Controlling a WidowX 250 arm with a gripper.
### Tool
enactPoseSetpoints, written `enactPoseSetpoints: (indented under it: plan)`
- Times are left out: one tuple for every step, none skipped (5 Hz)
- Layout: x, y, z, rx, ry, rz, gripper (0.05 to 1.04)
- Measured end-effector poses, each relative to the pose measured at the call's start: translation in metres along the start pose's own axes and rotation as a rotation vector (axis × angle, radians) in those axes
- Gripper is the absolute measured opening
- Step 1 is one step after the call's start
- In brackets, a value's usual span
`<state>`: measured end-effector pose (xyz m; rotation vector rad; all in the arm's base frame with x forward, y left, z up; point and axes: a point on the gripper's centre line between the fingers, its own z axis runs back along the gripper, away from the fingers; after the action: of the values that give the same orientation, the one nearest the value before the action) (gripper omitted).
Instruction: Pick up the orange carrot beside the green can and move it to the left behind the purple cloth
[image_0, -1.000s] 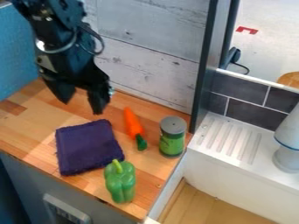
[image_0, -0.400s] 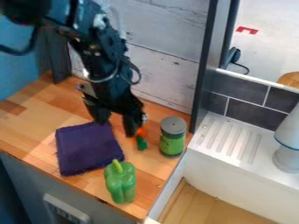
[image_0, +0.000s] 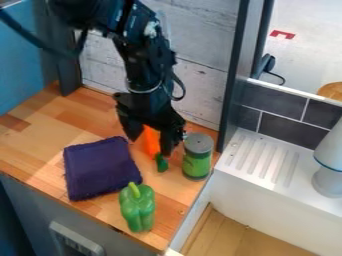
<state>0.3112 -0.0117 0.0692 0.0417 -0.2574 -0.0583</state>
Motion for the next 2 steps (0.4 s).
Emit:
enactPoseSetpoints:
  plan:
    - [0.004,0.007,-0.004,0.04,0.006,0.03,1.001]
    - [0.011,0.023,-0.01,0.099,0.023,0.117,1.001]
